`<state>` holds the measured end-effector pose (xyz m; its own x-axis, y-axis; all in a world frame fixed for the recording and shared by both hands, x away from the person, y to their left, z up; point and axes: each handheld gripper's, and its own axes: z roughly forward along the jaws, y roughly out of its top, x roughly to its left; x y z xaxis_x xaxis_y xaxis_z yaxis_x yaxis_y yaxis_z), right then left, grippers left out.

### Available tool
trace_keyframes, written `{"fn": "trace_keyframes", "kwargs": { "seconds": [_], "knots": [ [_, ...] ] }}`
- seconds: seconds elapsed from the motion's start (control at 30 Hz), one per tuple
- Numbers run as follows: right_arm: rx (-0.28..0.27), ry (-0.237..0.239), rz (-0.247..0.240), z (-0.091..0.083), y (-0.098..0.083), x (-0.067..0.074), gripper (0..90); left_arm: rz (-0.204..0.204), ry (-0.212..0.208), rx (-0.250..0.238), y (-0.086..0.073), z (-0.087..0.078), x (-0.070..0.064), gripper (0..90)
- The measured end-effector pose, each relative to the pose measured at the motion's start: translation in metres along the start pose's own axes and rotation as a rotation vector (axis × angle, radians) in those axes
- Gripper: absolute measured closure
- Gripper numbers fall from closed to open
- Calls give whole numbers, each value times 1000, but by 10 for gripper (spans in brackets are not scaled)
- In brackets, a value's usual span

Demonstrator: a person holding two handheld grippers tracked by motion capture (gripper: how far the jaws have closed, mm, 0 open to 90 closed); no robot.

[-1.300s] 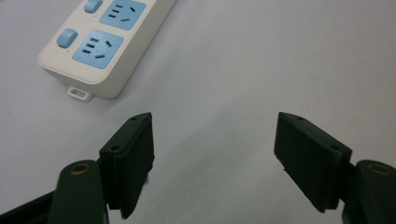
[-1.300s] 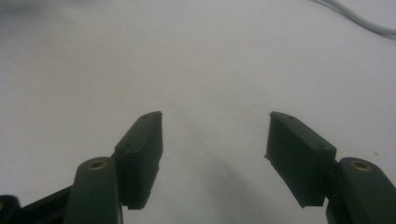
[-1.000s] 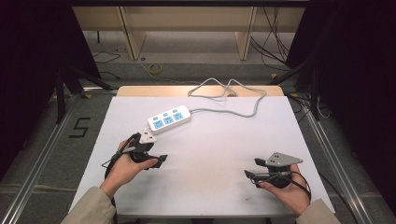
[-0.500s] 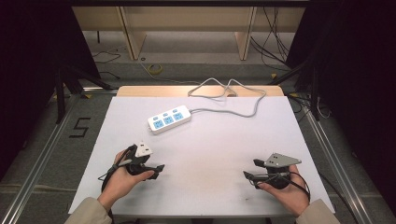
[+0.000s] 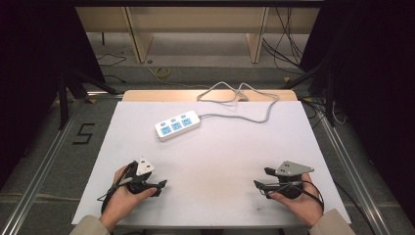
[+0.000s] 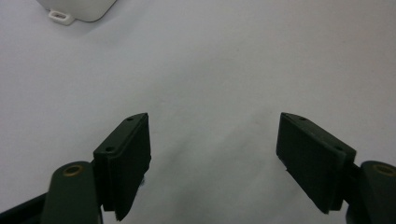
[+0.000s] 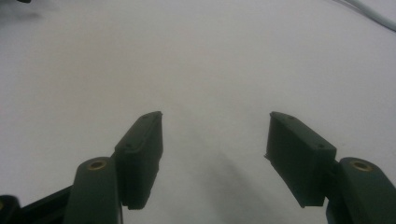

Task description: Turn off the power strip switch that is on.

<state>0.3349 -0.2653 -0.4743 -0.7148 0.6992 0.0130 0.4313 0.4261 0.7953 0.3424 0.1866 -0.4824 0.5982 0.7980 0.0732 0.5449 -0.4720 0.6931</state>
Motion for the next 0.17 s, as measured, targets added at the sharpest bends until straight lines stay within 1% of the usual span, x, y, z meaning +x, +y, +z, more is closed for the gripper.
{"fn": "trace_keyframes", "kwargs": {
  "seconds": [0.17],
  "knots": [
    [-2, -1, 1, 0, 0, 0, 370, -4, 12, -6, -1, 2, 2, 247]
  ]
}}
